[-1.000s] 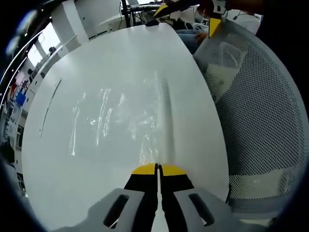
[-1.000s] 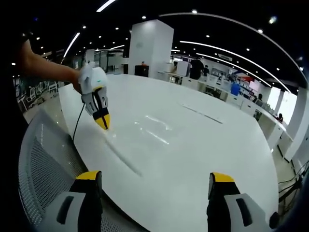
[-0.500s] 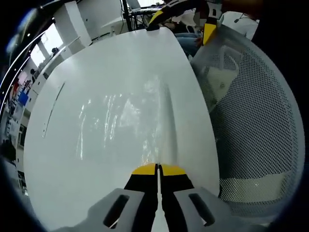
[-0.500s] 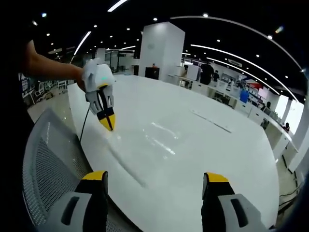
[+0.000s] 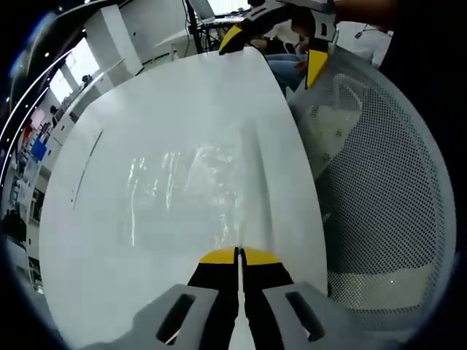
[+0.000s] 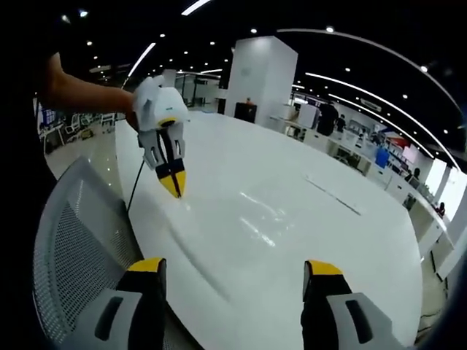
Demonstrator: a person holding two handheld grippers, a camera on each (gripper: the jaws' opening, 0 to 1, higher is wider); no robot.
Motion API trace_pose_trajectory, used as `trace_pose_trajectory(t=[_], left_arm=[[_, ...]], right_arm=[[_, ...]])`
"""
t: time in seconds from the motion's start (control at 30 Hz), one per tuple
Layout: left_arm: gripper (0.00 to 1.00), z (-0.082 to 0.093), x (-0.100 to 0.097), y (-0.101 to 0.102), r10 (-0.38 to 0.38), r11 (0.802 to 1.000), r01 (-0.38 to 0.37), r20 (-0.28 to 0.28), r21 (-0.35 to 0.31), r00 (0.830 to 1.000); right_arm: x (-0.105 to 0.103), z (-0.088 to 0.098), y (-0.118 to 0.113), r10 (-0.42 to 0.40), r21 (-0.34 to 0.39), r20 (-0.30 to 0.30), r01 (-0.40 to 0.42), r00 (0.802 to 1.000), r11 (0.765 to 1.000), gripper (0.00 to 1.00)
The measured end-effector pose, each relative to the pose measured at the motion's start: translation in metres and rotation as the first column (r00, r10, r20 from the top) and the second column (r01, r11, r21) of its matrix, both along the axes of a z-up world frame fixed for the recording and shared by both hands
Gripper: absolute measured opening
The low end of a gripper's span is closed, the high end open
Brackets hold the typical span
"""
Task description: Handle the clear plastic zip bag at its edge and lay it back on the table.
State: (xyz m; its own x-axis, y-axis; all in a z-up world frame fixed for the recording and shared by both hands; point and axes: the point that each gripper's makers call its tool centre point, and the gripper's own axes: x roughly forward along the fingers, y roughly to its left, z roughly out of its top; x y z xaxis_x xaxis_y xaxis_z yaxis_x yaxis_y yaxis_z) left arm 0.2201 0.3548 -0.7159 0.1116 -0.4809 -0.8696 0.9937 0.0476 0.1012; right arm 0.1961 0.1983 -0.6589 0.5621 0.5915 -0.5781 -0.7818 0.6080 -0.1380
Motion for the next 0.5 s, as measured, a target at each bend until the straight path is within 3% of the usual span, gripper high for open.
trace_pose_trajectory(t=[0.5], left_arm=[[0.00,0.008,0.004,-0.002,0.029,0.999,-0.029,0.012,-0.027,1.000]], right_arm=[[0.006,-0.001,0.020,0.081,-0.026,0.010,-0.081,0.997,0.996,0.74]])
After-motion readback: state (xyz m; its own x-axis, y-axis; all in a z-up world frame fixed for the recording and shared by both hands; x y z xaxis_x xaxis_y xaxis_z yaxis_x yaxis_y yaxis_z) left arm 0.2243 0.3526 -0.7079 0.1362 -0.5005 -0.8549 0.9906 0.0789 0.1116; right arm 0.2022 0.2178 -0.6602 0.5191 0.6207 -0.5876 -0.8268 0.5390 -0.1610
